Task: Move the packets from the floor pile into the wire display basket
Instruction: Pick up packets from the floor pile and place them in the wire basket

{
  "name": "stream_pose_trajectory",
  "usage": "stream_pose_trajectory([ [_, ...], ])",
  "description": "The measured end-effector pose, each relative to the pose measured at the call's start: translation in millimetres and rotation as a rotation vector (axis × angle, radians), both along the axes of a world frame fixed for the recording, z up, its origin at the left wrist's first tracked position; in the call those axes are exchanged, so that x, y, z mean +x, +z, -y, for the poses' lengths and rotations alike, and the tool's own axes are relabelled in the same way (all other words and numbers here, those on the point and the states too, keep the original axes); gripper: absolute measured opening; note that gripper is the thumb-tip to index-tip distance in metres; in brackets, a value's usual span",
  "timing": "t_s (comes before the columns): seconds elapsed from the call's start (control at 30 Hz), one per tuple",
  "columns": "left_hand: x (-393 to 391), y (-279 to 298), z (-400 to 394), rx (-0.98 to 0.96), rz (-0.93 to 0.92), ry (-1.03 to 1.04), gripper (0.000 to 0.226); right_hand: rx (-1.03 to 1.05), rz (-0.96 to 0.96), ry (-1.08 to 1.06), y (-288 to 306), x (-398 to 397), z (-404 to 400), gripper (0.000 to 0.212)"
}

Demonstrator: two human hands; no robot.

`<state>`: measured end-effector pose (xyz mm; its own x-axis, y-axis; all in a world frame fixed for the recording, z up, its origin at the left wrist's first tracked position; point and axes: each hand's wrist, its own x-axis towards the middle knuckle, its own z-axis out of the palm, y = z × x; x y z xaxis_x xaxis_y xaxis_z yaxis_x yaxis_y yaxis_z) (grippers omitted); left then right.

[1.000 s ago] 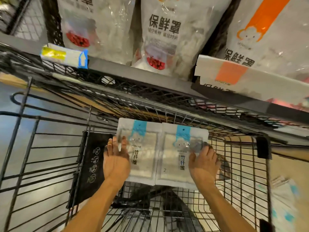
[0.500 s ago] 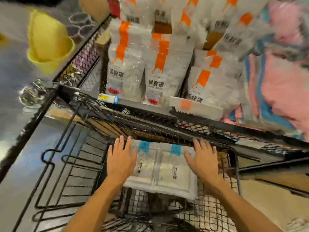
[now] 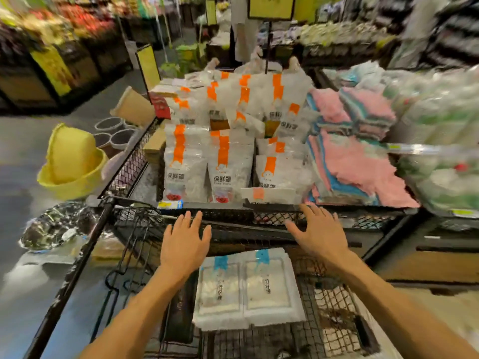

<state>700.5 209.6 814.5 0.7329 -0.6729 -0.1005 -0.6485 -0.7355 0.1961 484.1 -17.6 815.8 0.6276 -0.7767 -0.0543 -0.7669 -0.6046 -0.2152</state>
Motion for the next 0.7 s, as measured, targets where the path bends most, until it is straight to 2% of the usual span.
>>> stream_pose_trajectory([
  [0.27,-44.3,25.2,23.7,-0.135,0.029,-0.307,0.063,-0.038,0.118,-0.307,52.3,-110.4,-62.1,0.082],
  [0.47,-135.4,26.3,51.5,-0.143,-0.009,-0.581,0.063,-0.071,0.156,-0.616,68.3,-234.4,-115.8,0.083],
  [0.7,-252.2,33.4,88.5,-0.147,-0.007,-0.893,0.062,-0.123,0.162,-0.900,66.8,-374.4,-170.5,0.070],
])
